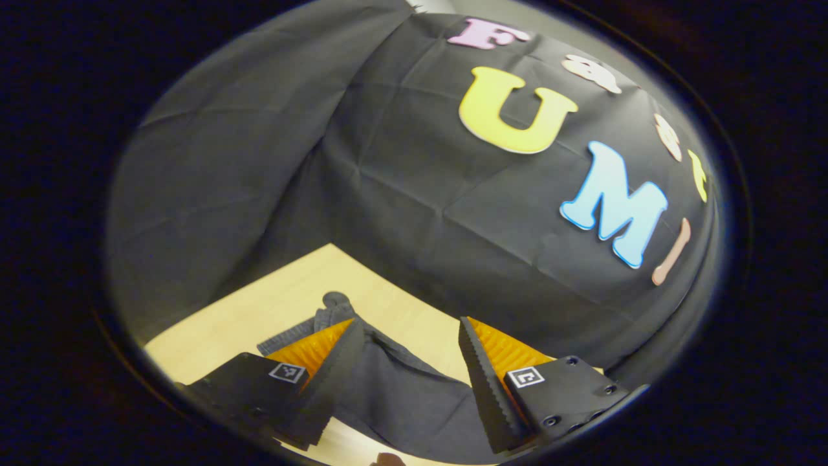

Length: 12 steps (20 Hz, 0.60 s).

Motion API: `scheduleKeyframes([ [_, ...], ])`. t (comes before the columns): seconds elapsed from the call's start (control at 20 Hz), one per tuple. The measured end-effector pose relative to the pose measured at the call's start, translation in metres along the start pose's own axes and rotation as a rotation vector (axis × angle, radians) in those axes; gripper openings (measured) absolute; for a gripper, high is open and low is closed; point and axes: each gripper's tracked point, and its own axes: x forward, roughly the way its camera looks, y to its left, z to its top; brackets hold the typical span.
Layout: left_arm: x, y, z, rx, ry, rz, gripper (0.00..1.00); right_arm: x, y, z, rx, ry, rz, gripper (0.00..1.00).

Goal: Grasp the waist and the cuffs of the jeans and fold them to make the two legs overlap; first hold the waist and fold one-third of the jeans toward the cuffs, then hold the cuffs and fold the remaining one-third in the same direction to finish folding.

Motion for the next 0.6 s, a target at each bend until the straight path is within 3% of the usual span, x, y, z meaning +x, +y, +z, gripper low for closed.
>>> scheduleKeyframes([
  [0.3,-0.055,-0.035,0.002,0.224,-0.114,-0.079,0.97,0.009,-0.04,-0.014,-0.154,-0.131,-0.139,0.94],
  [0.35,-0.063,-0.036,0.002,0.232,-0.119,-0.088,0.89,0.012,-0.047,-0.016,-0.144,-0.146,-0.163,0.94],
  [0.4,-0.073,-0.039,0.002,0.235,-0.119,-0.104,0.96,0.015,-0.051,-0.019,-0.124,-0.146,-0.18,1.0],
  [0.45,-0.081,-0.041,0.002,0.238,-0.124,-0.112,0.96,0.021,-0.056,-0.024,-0.098,-0.138,-0.199,0.94],
  [0.55,-0.094,-0.046,-0.003,0.259,-0.13,-0.124,1.0,0.031,-0.061,-0.03,-0.059,-0.122,-0.205,0.94],
  [0.6,-0.1,-0.05,-0.007,0.276,-0.128,-0.135,0.96,0.035,-0.057,-0.03,-0.049,-0.126,-0.188,0.94],
])
